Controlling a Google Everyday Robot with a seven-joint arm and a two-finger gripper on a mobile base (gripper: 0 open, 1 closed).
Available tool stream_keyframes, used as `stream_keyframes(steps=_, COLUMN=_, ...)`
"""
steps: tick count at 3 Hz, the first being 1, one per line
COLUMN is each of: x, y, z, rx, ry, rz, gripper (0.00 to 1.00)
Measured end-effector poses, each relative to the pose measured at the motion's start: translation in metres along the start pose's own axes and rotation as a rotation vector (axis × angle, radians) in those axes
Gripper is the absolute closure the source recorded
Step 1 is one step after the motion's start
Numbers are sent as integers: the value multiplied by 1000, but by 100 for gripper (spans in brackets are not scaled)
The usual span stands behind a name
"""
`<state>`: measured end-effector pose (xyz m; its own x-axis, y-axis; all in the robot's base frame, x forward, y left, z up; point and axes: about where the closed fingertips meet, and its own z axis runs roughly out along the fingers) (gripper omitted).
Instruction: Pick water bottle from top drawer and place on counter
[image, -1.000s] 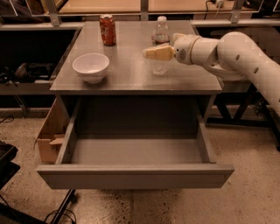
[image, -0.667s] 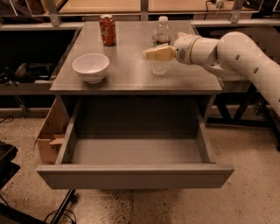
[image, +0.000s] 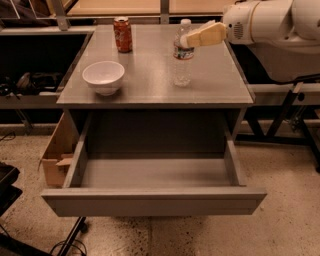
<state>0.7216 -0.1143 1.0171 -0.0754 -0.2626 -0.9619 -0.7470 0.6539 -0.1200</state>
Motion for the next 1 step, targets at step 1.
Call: stream_keyframes(steps=1, x=-22, y=8, z=-63, rx=47, ry=86, rz=-52, gripper=0)
